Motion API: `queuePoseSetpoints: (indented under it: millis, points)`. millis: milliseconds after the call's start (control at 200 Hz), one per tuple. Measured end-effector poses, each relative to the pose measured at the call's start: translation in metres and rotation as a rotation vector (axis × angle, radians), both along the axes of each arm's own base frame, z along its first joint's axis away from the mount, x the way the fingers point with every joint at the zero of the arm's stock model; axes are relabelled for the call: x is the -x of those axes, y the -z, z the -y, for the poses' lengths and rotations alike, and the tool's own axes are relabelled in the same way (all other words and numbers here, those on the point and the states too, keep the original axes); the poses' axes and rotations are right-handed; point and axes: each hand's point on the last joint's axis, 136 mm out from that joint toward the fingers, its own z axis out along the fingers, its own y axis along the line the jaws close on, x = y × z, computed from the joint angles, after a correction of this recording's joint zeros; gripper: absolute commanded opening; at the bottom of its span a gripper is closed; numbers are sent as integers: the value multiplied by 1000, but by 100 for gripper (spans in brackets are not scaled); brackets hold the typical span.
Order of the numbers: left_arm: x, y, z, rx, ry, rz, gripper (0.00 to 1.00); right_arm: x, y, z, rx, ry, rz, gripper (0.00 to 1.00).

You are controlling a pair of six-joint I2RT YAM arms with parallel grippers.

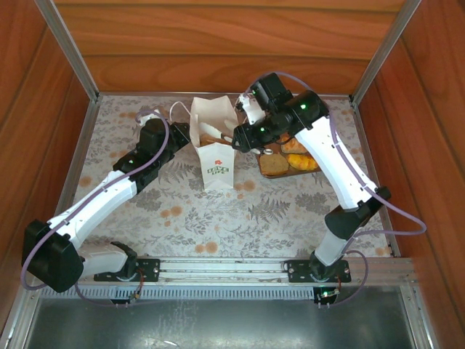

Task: Place the fake bread into the paper bag

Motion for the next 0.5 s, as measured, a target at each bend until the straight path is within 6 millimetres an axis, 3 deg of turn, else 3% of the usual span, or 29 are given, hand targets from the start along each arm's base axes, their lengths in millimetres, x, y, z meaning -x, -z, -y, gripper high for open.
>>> queuePoseSetpoints:
  millis: [90,250,500]
  points:
    - [0,0,1,1,4,-1,23,0,-5,0,-12,1,15,62]
    - [1,0,3,2,21,-3,38,1,-20,0,-42,1,50,62]
    - [7,-8,5,-3,54,20,59,5,-81,4,-158,-1,189,62]
